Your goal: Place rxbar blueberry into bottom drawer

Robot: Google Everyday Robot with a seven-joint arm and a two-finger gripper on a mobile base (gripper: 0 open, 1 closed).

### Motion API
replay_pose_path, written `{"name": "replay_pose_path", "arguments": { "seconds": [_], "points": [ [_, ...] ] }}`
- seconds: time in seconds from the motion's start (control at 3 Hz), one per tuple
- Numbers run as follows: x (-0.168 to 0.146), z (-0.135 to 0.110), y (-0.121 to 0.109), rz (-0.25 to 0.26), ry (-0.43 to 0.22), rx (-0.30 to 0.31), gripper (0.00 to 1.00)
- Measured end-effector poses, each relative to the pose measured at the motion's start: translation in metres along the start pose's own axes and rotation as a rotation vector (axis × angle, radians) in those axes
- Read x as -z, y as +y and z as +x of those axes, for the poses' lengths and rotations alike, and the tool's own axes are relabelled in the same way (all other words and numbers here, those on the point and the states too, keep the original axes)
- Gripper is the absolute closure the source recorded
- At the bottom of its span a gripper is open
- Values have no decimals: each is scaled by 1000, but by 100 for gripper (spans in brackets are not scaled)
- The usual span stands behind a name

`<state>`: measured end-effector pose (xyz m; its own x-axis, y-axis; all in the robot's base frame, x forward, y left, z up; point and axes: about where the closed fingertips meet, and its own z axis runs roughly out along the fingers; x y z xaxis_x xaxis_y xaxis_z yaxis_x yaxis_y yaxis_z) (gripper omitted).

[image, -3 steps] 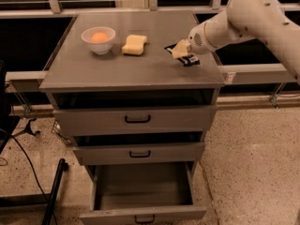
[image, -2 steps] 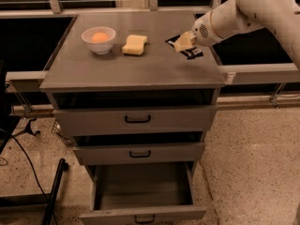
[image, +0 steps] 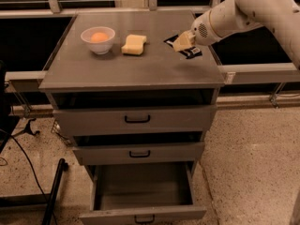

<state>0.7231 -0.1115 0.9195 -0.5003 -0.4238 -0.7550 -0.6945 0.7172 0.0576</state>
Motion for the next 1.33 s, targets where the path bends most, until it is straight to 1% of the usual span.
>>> {"name": "replay_pose_path", "arguments": {
  "seconds": [0.33, 0.67, 1.0, 1.33],
  "points": [
    [17, -1, 17, -50, 27, 71, 100],
    [43, 13, 35, -153, 62, 166, 100],
    [59, 31, 46, -256, 84, 215, 100],
    [58, 34, 50, -275, 96, 223, 100]
  ]
}}
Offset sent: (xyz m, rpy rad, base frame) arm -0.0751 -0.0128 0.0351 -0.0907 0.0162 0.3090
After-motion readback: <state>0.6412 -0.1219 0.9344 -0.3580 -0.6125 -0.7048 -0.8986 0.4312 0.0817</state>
